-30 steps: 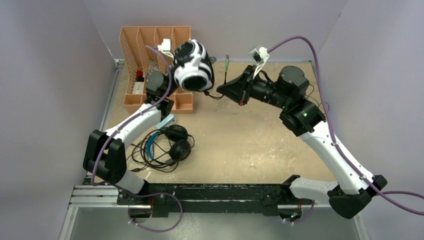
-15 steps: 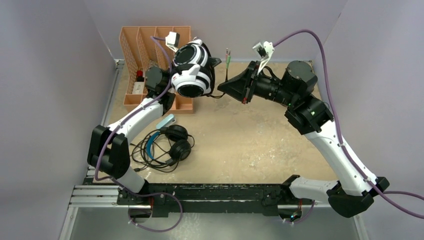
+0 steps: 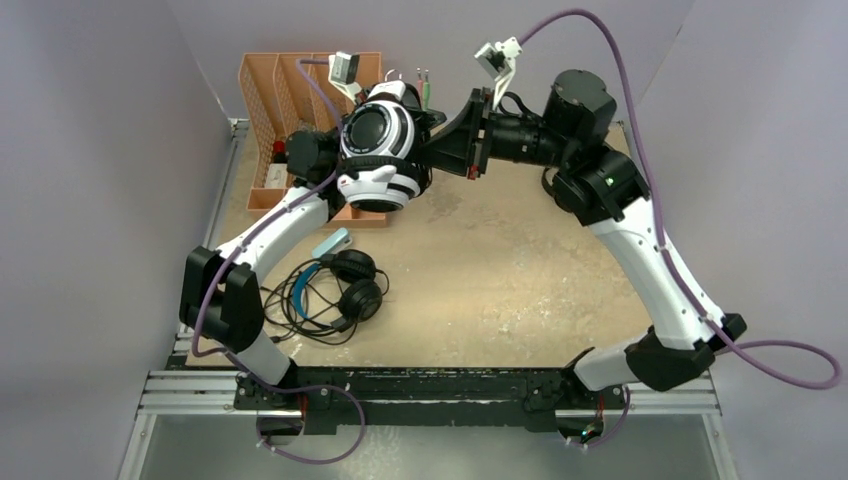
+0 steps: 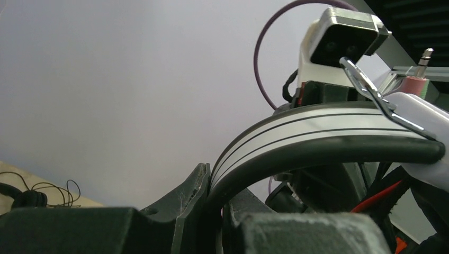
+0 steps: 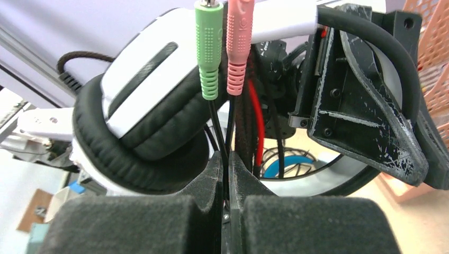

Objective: Wrap the headphones
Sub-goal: Wrap the headphones cable around the headphones.

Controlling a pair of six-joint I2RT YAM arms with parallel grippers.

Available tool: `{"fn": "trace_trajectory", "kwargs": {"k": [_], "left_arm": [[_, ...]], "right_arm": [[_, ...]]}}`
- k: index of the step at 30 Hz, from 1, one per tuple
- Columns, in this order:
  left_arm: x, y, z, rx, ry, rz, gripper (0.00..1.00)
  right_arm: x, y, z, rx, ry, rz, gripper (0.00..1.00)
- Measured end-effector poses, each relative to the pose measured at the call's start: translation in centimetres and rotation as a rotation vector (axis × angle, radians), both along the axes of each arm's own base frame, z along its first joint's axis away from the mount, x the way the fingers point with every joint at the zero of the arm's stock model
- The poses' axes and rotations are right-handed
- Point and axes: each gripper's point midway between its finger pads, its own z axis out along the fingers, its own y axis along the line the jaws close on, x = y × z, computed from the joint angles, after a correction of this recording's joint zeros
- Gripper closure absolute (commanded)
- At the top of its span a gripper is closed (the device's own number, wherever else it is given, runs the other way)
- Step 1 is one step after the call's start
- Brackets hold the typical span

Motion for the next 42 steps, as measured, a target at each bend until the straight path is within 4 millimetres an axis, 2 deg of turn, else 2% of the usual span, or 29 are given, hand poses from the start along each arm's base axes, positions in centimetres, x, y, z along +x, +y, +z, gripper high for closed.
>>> {"fn": "trace_trajectory", "kwargs": {"k": [6, 10, 17, 21, 24, 27, 29, 32, 37, 42], "left_arm": [[0.0, 0.2, -0.7, -0.026, -0.067, 0.024, 1.00], [0.3, 0.4, -1.4, -0.034, -0.100, 0.072, 1.00], [-0.2, 1.2, 0.0, -0.099, -0.203, 0.127, 1.00], [0.6, 1.4, -1.6, -0.036, -0.283, 0.278, 1.00], [0.4, 1.8, -2.4, 0.080, -0.416, 0.491, 1.00], [-0.9, 2.1, -1.2, 0.191, -0.611, 0.685, 1.00], [-1.9, 2.7, -0.9, 0.243, -0.709, 0.778, 1.00], [-2.9, 3.4, -2.1, 0.314, -0.786, 0.865, 1.00], [-3.3, 4.6, -4.7, 0.402, -0.767, 0.924, 1.00], [-3.0, 7.2, -5.2, 0.405, -0.536, 0.982, 1.00]], "right_arm": [[0.8, 1.1, -2.1, -0.038, 0.093, 0.021, 0.99], [0.4, 1.1, -2.1, -0.034, 0.108, 0.039, 1.00], [0.0, 1.4, -1.9, -0.021, 0.126, 0.078, 0.98], [-0.3, 1.3, -2.3, -0.038, 0.075, 0.111, 0.93], [-0.7, 1.0, -4.8, -0.110, 0.025, 0.159, 0.94], [-1.5, 0.3, -7.9, -0.199, -0.006, 0.205, 0.94], [-2.0, -0.4, -9.3, -0.240, -0.041, 0.214, 0.94], [-2.6, -1.7, -11.1, -0.285, -0.123, 0.195, 1.00], [-2.5, -3.8, -13.6, -0.336, -0.174, 0.097, 1.00], [-1.2, -5.1, -14.0, -0.320, -0.137, -0.004, 1.00]]}}
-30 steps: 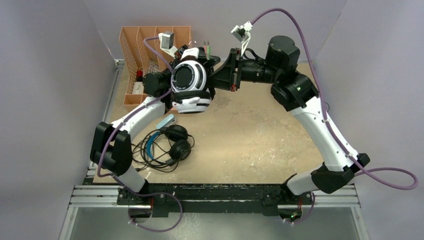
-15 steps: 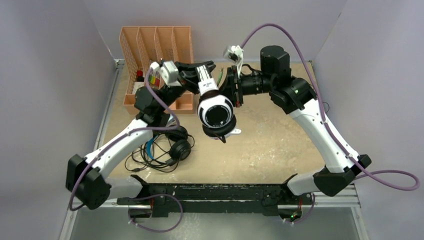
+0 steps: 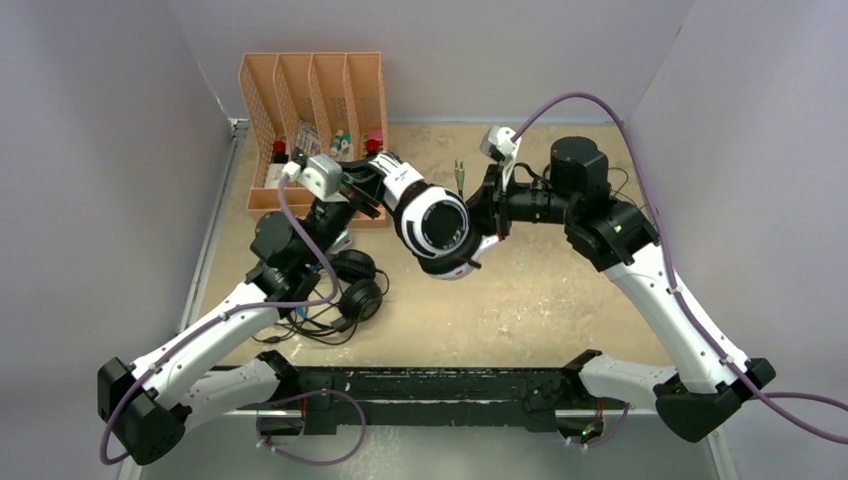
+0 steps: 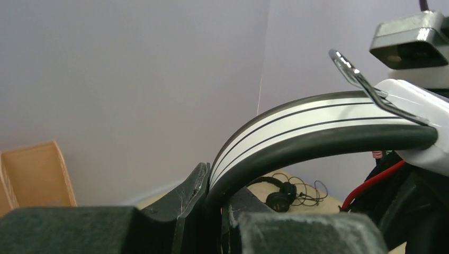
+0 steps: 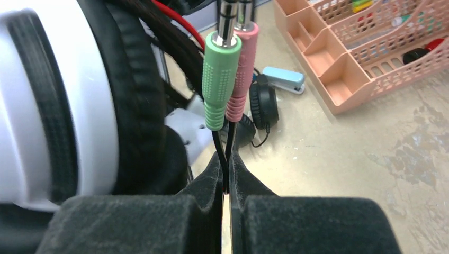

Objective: Wrap the headphones
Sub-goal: Wrap the headphones cable around the headphones.

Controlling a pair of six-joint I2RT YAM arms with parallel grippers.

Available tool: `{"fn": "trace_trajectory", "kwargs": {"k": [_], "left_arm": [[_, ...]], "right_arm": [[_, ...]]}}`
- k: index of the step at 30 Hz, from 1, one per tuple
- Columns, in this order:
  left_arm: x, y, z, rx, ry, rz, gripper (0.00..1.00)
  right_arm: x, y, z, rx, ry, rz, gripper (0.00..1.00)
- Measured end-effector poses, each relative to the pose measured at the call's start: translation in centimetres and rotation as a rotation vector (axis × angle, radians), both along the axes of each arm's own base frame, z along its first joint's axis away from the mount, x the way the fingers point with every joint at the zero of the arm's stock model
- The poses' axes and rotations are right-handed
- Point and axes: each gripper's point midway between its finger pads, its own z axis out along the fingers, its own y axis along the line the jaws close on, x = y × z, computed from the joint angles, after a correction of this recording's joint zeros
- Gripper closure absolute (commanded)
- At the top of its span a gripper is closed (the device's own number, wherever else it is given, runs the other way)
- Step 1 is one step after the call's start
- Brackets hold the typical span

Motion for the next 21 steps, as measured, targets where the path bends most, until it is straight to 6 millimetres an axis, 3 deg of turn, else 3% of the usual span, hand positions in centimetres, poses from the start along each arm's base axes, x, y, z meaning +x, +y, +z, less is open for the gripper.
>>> {"fn": "trace_trajectory", "kwargs": {"k": [5, 10, 17, 21], "left_arm": [[0.9, 1.7, -2.2, -0.203, 0.293, 0.035, 1.00], [3.5, 1.2, -7.4, -0.263, 0.705, 0.109, 1.00], [6.4, 0.3, -13.4, -0.525, 1.053, -0.143, 1.00], [7.3, -1.9, -14.3, -0.566, 1.132, -0.318, 1.00]], "right_arm": [[2.3, -1.0, 0.7, 0.053, 0.101, -0.150, 1.00], [4.2, -1.2, 1.1, 0.087, 0.225, -0.272, 1.00], [5.4, -0.3, 0.6, 0.132, 0.391, -0.326, 1.00], [5.5, 0.5, 1.1, 0.190, 0.457, -0.306, 1.00]]}}
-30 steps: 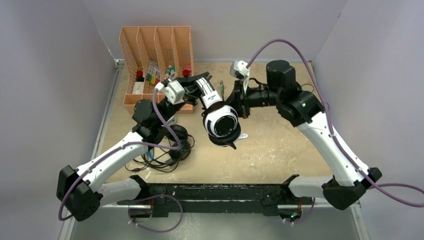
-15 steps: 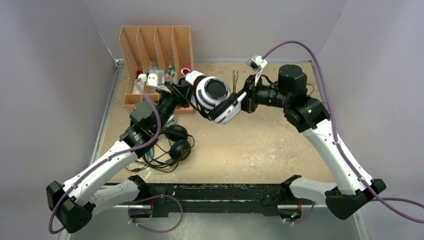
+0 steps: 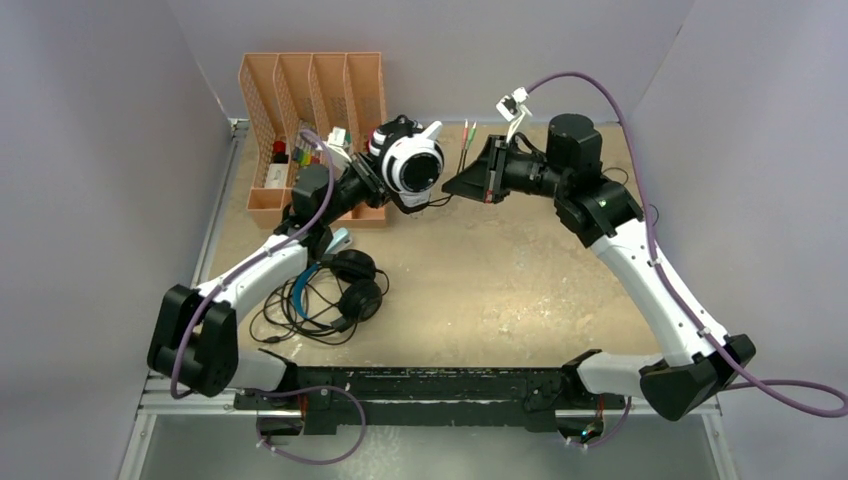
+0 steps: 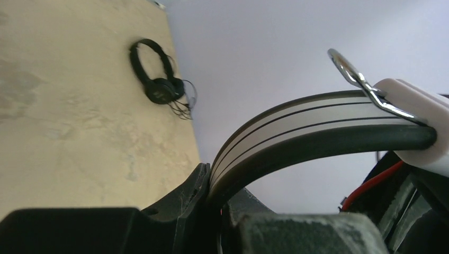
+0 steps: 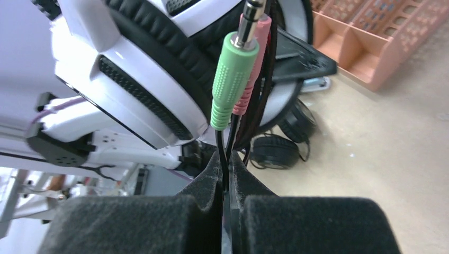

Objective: Wrap the headphones
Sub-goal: Wrap the headphones cable around the headphones.

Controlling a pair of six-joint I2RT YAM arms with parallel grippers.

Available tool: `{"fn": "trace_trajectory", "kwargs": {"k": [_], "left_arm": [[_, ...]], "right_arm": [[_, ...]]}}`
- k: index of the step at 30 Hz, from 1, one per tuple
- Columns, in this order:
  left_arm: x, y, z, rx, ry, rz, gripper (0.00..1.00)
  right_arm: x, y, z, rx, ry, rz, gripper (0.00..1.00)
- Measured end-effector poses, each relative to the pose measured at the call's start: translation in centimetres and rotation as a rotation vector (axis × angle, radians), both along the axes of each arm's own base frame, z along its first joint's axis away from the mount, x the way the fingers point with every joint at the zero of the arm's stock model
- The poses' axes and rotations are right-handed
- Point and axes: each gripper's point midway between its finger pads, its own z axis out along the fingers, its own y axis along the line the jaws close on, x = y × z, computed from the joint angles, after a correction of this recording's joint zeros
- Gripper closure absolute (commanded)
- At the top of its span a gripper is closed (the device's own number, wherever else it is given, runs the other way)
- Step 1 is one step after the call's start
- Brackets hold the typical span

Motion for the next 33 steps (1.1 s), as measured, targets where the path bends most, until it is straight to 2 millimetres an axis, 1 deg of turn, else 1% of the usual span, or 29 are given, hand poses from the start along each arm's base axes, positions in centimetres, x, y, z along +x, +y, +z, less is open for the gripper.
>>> {"fn": "trace_trajectory", "kwargs": {"k": [2, 4, 7, 12, 14, 16, 19, 20, 21, 22, 23, 26, 28, 31, 33], "left_arm": [[0.0, -1.0, 0.3, -0.056, -0.009, -0.066, 1.00], [-0.3, -1.5, 1.0, -0.091, -0.027, -0.109, 1.00], [-1.0, -1.8, 2.3, -0.133, -0.071, -0.163, 1.00], [-1.6, -1.9, 4.1, -0.185, -0.119, -0.193, 1.00], [-1.7, -1.9, 4.8, -0.207, -0.129, -0.197, 1.00], [-1.8, -1.8, 5.2, -0.223, -0.139, -0.200, 1.00], [-2.0, -1.8, 5.5, -0.231, -0.143, -0.207, 1.00], [-2.0, -1.8, 5.5, -0.232, -0.145, -0.211, 1.00], [-2.1, -1.8, 5.6, -0.232, -0.149, -0.213, 1.00], [-2.1, -1.8, 5.6, -0.233, -0.151, -0.215, 1.00], [-2.1, -1.8, 5.6, -0.233, -0.153, -0.215, 1.00], [-2.2, -1.8, 5.4, -0.233, -0.147, -0.216, 1.00], [-2.2, -1.9, 5.1, -0.231, -0.142, -0.217, 1.00], [-2.2, -2.0, 4.8, -0.227, -0.137, -0.228, 1.00], [-2.3, -2.1, 4.7, -0.223, -0.142, -0.242, 1.00]], "right_arm": [[-0.1, 0.4, 0.9, 0.044, 0.011, 0.014, 1.00], [-0.1, 0.8, 1.7, 0.085, 0.014, 0.031, 0.96], [0.2, 1.0, 2.5, 0.124, 0.024, 0.026, 0.94], [1.1, 0.8, 3.7, 0.170, 0.024, -0.010, 0.94], [1.4, 0.8, 4.1, 0.188, 0.020, -0.020, 0.90], [1.8, 0.7, 4.4, 0.203, 0.021, -0.037, 0.89], [2.6, 0.4, 4.8, 0.221, 0.019, -0.064, 0.82], [3.0, 0.3, 5.0, 0.229, 0.015, -0.077, 0.82], [3.3, 0.1, 5.1, 0.236, 0.013, -0.091, 0.88], [3.5, -0.1, 5.3, 0.245, 0.008, -0.098, 0.98], [3.7, -0.2, 5.5, 0.253, 0.003, -0.102, 1.00], [4.0, -0.2, 5.8, 0.272, 0.004, -0.103, 1.00], [4.1, 0.1, 5.8, 0.283, 0.007, -0.078, 1.00], [4.1, 0.8, 5.3, 0.283, 0.020, -0.025, 1.00], [3.8, 1.1, 4.8, 0.275, 0.043, 0.011, 1.00]]}}
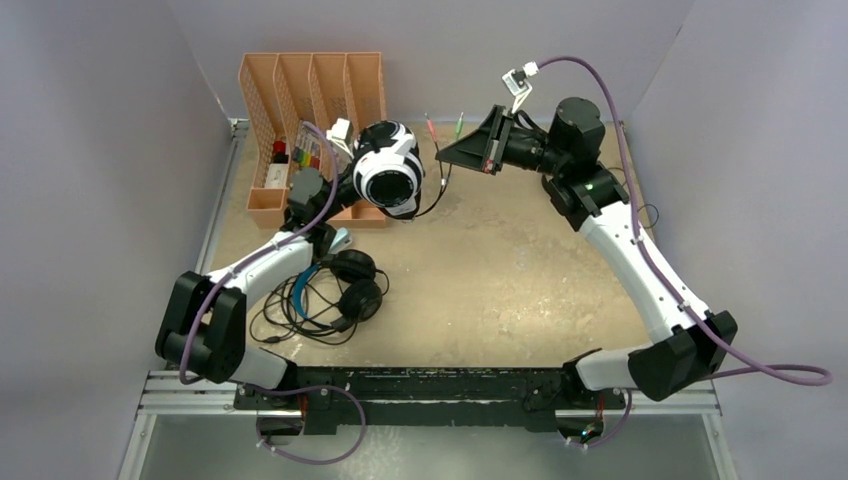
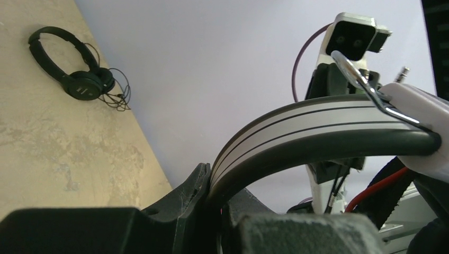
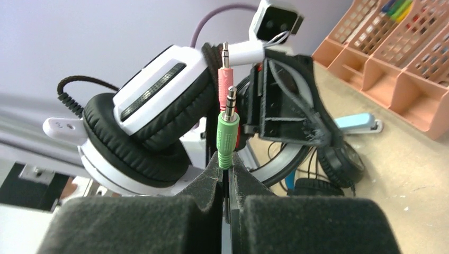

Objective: Wrap the headphones
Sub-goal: Wrap the headphones cable around the headphones.

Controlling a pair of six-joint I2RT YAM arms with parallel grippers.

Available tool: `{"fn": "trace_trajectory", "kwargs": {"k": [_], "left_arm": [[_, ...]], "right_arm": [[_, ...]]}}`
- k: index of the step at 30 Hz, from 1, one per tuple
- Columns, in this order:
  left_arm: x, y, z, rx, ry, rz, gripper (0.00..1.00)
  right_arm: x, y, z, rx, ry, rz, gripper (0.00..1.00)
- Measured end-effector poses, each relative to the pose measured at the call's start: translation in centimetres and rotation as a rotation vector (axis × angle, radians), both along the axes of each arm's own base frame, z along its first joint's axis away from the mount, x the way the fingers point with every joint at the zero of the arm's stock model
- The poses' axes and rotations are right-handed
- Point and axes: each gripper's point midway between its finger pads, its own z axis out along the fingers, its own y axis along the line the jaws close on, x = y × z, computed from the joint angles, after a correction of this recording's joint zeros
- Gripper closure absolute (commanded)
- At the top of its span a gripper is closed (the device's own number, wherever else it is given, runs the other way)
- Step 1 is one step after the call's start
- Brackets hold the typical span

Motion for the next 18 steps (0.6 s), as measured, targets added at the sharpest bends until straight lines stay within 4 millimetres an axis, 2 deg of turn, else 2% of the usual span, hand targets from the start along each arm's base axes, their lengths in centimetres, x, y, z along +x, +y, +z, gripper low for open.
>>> {"fn": "trace_trajectory", "kwargs": {"k": [4, 11, 15, 18], "left_arm": [[0.4, -0.2, -0.1, 0.043, -0.045, -0.006, 1.00], [2.2, -0.4, 3.3, -0.007, -0.185, -0.025, 1.00], [2.8, -0.1, 2.9, -0.021, -0.178, -0.032, 1.00], [2.8, -0.1, 2.7, -0.019, -0.166, -0.043, 1.00]], "right_arm": [[-1.5, 0.5, 0.0, 0.009, 0.027, 0.102, 1.00], [-4.5, 0.5, -0.1, -0.041, 0.096, 0.230, 1.00], [-5.9, 0.1, 0.2, -0.079, 0.085, 0.276, 1.00], [-6.3, -0.1, 0.0, -0.117, 0.081, 0.292, 1.00]]}}
